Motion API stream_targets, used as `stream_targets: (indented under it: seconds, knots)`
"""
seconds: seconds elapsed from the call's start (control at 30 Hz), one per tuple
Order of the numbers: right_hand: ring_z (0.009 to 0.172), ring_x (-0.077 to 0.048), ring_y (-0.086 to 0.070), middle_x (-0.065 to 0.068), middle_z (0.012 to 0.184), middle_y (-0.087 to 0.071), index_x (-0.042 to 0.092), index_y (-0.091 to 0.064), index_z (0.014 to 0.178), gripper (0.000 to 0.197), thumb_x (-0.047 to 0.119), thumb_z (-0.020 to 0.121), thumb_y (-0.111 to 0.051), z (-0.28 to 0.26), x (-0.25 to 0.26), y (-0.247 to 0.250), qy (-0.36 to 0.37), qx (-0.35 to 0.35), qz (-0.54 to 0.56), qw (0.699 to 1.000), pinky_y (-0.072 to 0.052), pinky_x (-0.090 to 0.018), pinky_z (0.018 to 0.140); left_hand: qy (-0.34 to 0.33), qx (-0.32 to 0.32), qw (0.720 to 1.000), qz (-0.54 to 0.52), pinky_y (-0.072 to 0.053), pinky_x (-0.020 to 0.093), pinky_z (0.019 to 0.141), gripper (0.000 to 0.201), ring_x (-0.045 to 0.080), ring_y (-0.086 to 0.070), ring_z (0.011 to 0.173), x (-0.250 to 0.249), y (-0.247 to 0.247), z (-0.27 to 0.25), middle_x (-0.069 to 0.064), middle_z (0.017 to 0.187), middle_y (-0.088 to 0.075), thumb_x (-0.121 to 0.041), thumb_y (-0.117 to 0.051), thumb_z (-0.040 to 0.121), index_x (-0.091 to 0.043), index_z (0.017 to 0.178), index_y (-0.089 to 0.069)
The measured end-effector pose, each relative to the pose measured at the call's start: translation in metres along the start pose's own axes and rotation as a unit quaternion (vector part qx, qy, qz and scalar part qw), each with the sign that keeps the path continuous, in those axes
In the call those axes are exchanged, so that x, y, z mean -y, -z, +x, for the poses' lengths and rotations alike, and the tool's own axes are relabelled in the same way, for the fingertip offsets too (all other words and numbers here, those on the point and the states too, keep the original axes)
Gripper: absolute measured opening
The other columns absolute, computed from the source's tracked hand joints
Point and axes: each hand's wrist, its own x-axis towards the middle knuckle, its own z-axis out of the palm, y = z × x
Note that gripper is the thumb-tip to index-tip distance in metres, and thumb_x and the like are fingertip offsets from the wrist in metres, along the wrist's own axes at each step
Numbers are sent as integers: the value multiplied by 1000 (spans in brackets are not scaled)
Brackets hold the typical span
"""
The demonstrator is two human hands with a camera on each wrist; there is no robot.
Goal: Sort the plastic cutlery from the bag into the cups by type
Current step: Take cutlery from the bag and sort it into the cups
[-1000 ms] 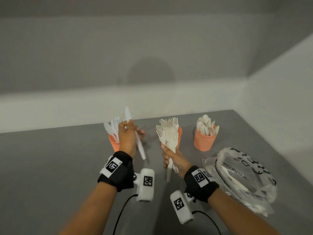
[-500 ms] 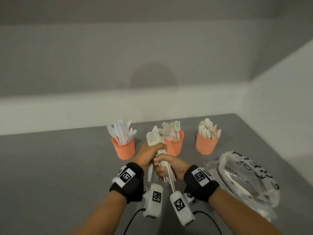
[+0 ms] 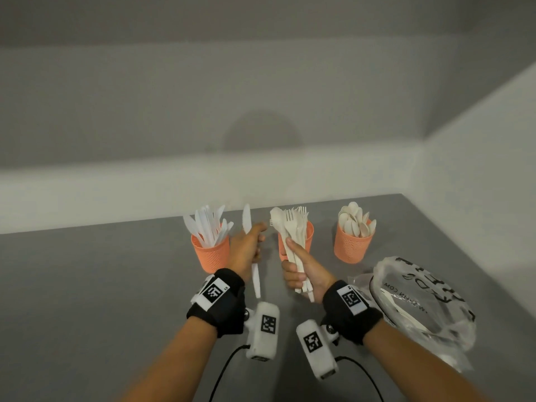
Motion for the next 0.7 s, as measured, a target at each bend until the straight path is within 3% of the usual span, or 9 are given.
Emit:
stream_targets:
  seconds: [0.1,0.3,0.4,0.53,0.7]
  knots:
    - [26,-3,-30,5,50,-49,16,-49,77,35,49,89,-48,-3,1,4,-5,1,-12,1000,-26,-13,27,8,6,1000,10,-29,17,42,18,7,-34,49,3,5,6,-3,73,-49,-32,-62,85,-16,81,-55]
    - [28,-3,-35,4,54,-58,15,-53,89,25,39,92,-47,-7,-1,-3,-5,7,-30,1000,-29,-12,28,-37,40,998,26,-29,14,36,24,4,-35,43,2,-3,3,-1,63,-45,-31,-51,94,-13,78,-52]
    - [27,-2,-34,5,47,-52,16,-53,89,24,37,93,-45,-7,-1,-2,-17,23,-43,999,-28,-12,29,-1,39,999,-33,-25,16,36,29,6,-36,44,-1,-4,8,-2,62,-42,-37,-40,97,-12,86,-51]
    - [29,-2,-34,7,40,-40,19,-54,90,23,41,88,-48,-6,0,-1,-28,47,-66,996,-30,-13,31,20,46,995,-87,-24,16,34,24,7,-36,45,-7,3,14,2,75,-47,-28,-46,94,-7,93,-58]
    - [33,-2,-34,8,44,-42,22,-56,99,25,41,82,-54,-4,0,1,-15,63,-109,992,-30,-13,34,-2,28,992,-120,-23,15,36,12,7,-33,48,-22,16,21,0,69,-44,-16,-50,91,-10,82,-58]
